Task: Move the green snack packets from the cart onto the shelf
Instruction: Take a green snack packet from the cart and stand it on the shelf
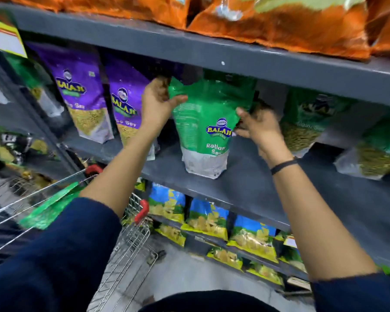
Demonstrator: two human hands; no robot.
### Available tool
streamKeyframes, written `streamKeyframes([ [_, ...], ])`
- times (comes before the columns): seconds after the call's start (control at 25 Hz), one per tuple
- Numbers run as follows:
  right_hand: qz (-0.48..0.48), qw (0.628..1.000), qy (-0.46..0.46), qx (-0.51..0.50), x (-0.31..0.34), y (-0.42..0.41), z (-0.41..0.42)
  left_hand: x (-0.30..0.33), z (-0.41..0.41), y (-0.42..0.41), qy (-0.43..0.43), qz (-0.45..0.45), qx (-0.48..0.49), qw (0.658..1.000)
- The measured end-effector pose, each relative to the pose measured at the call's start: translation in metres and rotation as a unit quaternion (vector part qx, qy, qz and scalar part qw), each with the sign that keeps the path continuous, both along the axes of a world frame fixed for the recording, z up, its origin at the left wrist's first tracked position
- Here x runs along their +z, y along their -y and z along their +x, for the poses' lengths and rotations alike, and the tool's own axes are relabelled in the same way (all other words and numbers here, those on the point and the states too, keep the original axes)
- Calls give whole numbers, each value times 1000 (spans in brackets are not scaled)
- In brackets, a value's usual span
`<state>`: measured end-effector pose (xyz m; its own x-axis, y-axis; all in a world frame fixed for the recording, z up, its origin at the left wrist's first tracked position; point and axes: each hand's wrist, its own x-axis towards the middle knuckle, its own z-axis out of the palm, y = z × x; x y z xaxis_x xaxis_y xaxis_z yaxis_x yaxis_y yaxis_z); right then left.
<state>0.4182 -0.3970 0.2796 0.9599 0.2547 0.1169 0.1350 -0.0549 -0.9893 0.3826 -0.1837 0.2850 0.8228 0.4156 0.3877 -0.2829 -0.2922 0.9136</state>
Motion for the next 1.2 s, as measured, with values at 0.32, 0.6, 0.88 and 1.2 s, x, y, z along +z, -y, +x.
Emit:
streamKeyframes([
  [0.32,25,991,-90,-92,-92,-21,-43,-64,27,38,-215,-190,-81,954],
  [0.6,73,979,-169,-87,-111,-17,-20,-132,-13,58,-254,-160,116,947],
  [0.88,95,980,-171,-36,-127,-18,-25,-134,-10,77,-228,-214,-27,949],
  [1.2,73,984,-152,-64,-138,-35,-32,-113,15,59,-269,-224,-60,935],
])
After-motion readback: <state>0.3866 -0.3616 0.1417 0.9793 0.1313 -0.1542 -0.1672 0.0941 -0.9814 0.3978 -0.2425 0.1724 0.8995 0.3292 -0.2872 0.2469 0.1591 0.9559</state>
